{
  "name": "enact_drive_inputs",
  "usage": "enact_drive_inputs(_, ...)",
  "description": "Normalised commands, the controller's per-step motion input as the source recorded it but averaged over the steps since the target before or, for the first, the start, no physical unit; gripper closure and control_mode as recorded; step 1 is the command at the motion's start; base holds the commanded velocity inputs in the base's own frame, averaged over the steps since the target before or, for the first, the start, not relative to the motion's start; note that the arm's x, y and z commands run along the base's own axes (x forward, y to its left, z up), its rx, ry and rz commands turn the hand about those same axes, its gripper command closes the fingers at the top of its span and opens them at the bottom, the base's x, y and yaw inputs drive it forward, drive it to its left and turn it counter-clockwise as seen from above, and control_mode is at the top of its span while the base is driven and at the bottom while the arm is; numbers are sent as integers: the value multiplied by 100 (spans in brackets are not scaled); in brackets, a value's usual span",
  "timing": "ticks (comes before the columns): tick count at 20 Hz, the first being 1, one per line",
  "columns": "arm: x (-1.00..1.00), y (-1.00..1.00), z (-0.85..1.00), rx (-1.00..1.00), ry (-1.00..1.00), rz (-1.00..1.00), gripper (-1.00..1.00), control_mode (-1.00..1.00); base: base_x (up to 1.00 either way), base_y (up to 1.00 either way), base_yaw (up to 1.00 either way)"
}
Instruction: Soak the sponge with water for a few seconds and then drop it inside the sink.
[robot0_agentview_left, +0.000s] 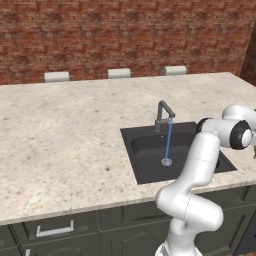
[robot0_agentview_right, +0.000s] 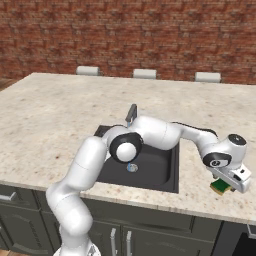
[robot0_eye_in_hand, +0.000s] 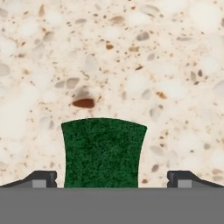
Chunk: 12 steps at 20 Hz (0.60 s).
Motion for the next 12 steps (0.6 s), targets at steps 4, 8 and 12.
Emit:
enact_drive_inputs(4,0,0,-9,0,0,0,-100,-100,0,0,0)
enact_drive_inputs(8,1,0,-22,0,0,0,-100,-100,0,0,0)
enact_drive_inputs(12,1,0,-9,0,0,0,-100,-100,0,0,0)
